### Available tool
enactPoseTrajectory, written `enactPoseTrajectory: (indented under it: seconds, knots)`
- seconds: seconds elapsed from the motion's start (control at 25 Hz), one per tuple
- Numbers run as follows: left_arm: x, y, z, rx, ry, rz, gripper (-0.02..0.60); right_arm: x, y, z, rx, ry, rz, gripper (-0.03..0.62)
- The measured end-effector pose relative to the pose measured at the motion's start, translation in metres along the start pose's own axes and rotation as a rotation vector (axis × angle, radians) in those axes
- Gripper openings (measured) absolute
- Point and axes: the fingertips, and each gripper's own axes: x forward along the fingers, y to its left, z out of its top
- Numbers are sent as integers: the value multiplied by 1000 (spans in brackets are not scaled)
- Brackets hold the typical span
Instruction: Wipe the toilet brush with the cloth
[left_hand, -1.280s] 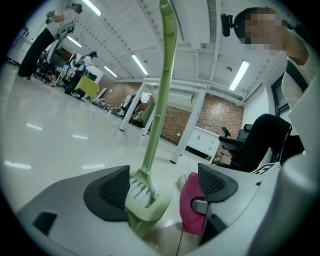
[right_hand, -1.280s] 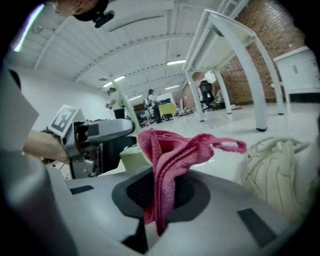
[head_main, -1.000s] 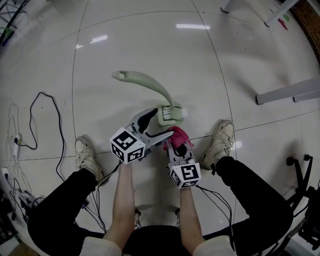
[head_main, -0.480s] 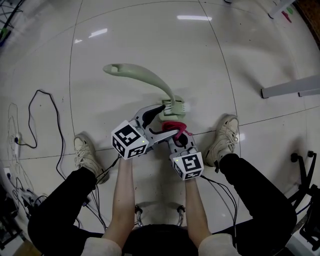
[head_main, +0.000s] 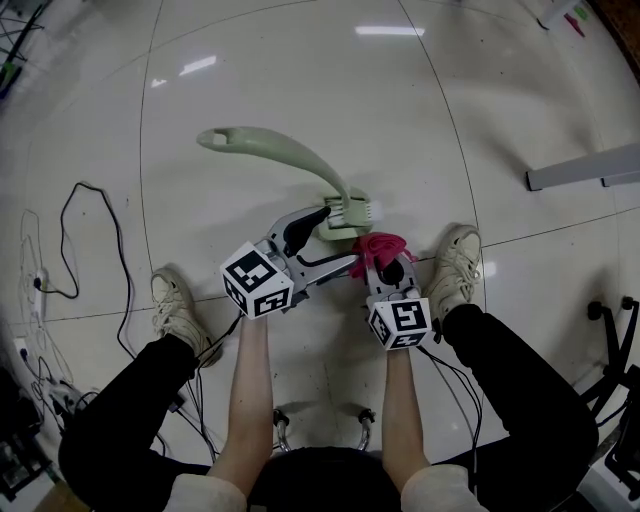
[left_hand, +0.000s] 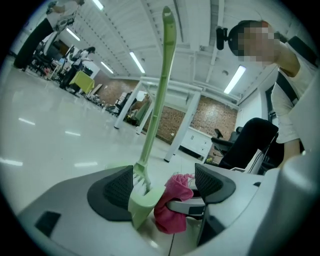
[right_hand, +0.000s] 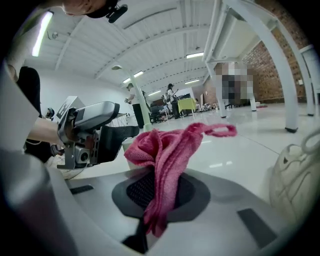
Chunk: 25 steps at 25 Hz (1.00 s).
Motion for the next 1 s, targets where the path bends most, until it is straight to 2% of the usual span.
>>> enactPoseTrajectory:
  seconds: [0.12, 0.2, 0.32, 0.36, 0.44, 0.52, 0.64, 0.72, 0.8, 0.92, 1.0]
  knots:
    - [-9, 1, 10, -42, -30, 56, 393, -9, -1, 23, 6, -33, -28, 32]
    - [-30, -2, 35, -54, -126, 122, 391, -24, 0, 59, 46, -102, -67, 32]
    - [-76, -3, 98, -10, -300, 263, 284, -39, 16, 140, 35, -230, -71, 32]
    - [-92, -2, 120, 30, -337, 320, 216, -42, 27, 170, 8, -270, -53, 32]
    - [-118, -2, 165, 118, -391, 421, 27, -46, 51, 229, -56, -342, -2, 32]
    - [-139, -2, 208, 174, -441, 490, 5, -47, 77, 285, -108, -405, 51, 32]
    - [-161, -6, 262, 219, -516, 524, 5, -42, 115, 350, -150, -468, 127, 32]
    - [-164, -12, 287, 257, -520, 515, 5, -36, 138, 380, -177, -485, 178, 32]
    - [-154, -13, 303, 292, -481, 498, 5, -28, 156, 402, -198, -494, 227, 32]
    - [-136, -9, 296, 285, -369, 504, 5, -13, 173, 403, -179, -454, 282, 32]
    - [-126, -7, 282, 266, -295, 507, 5, -5, 174, 390, -165, -410, 285, 32]
